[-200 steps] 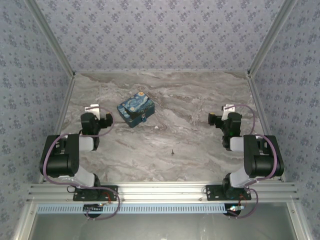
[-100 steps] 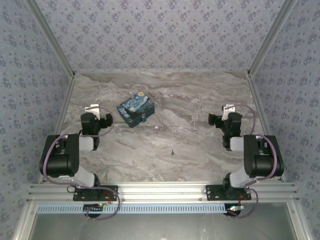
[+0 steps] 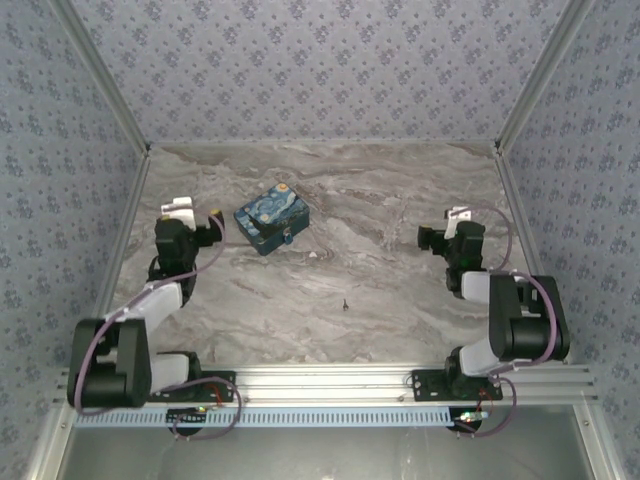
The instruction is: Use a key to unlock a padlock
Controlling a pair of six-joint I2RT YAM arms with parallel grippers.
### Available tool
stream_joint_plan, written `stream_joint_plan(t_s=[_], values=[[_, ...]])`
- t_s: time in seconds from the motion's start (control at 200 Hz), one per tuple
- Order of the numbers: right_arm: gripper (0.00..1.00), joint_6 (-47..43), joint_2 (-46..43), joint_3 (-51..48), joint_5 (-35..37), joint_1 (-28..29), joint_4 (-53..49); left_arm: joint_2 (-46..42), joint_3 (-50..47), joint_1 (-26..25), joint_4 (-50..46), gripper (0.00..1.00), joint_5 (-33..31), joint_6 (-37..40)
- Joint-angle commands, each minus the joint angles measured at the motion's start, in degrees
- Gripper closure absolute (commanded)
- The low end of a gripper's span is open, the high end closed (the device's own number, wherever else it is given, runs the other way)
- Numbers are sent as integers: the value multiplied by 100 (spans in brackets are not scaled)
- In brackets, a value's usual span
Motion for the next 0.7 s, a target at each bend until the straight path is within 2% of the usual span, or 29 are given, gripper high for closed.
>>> stream_joint_plan(t_s=[0.0, 0.15, 0.245, 0.37, 0.54, 0.695], values=[[0, 19, -609, 451, 95, 48, -1177, -439, 571, -86, -1016, 0, 330, -761], [0, 542, -1479, 716, 282, 238, -2686, -703, 1163, -150, -2342, 0, 625, -1829], [0, 1169, -2009, 940, 176, 441, -3829, -762, 1221, -301, -2608, 0, 889, -2431], [2, 1951, -2461, 1222, -101, 875, -5151, -659, 1182, -885, -2587, 1, 857, -2927], [9, 2903, -2667, 1315, -253, 1967, -6130, -22, 1472, -1972, -2377, 0, 717, -3205], [13, 3633, -2387, 1349, -85, 3196, -6347, 650, 1806, -2581, -1923, 1, 598, -3458]])
